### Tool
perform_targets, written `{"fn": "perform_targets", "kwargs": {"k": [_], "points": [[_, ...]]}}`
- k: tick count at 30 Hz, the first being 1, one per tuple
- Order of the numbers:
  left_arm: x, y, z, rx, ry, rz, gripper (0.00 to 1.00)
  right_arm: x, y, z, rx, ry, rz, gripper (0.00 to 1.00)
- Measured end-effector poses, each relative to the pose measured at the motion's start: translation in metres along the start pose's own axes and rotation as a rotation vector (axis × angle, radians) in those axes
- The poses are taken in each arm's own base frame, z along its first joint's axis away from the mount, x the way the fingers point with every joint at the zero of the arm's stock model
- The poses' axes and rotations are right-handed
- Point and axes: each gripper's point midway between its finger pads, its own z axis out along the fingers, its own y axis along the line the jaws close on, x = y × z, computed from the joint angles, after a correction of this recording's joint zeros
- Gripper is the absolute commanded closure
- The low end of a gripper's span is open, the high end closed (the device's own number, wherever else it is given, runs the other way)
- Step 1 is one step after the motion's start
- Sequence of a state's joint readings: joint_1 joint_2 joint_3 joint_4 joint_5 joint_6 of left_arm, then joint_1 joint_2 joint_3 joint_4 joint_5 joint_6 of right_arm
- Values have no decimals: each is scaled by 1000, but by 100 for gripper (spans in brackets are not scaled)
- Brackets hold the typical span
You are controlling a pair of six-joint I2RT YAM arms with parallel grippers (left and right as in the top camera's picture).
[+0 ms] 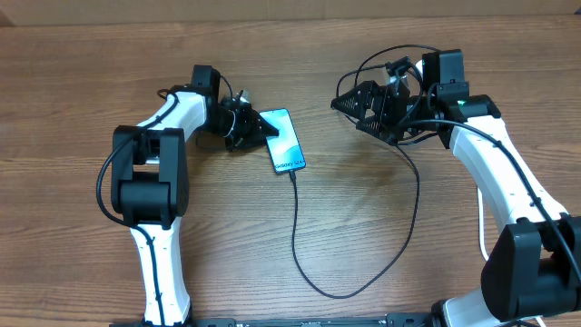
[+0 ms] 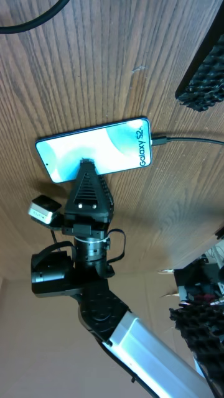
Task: Plug charger to phone and switch on socket
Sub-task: 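Open the left gripper and lift it off the phone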
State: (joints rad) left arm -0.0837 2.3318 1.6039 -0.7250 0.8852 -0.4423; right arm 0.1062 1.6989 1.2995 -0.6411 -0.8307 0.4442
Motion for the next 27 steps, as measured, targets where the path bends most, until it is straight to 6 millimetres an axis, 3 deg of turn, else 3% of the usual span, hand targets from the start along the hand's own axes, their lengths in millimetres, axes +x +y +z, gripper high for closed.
{"fn": "perform_targets", "kwargs": {"k": [19, 23, 27], "points": [[-6, 8, -13, -77, -43, 4, 72, 2, -2, 0, 7, 6, 9, 0], [-2, 15, -21, -117, -30, -22, 77, 5, -16, -1, 79, 4, 45, 0], [0, 32, -42, -196, -16, -67, 80, 5, -34, -3, 180, -17, 71, 0]]}}
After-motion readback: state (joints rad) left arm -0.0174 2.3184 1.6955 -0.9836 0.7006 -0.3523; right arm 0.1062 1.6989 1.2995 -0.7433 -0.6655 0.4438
